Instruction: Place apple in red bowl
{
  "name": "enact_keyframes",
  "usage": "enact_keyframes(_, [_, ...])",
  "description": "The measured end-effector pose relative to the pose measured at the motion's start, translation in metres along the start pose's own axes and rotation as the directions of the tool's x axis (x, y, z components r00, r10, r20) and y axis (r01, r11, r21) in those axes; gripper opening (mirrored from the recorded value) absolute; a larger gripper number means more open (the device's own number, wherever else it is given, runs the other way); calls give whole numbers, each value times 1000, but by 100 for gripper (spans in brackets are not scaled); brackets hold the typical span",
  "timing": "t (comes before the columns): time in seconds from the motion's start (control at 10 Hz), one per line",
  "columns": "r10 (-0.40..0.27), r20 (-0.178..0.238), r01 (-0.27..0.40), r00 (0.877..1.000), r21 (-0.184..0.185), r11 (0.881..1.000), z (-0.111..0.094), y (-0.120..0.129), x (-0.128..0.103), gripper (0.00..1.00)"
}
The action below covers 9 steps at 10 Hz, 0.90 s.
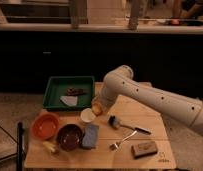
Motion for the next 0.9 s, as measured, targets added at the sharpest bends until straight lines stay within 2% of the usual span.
enact_keyframes(0.2, [-40, -23, 40, 999, 3, 999, -24, -7, 1, 0])
enact_keyframes(0.3, [-69, -33, 69, 997, 4, 998, -35, -19, -4, 0])
enact_keyframes(0.5, [-107, -41, 107, 993, 1, 994, -36, -44, -18, 0])
enact_keyframes(0.9, [-177, -45, 176, 983, -26, 984, -25, -110, -52, 0])
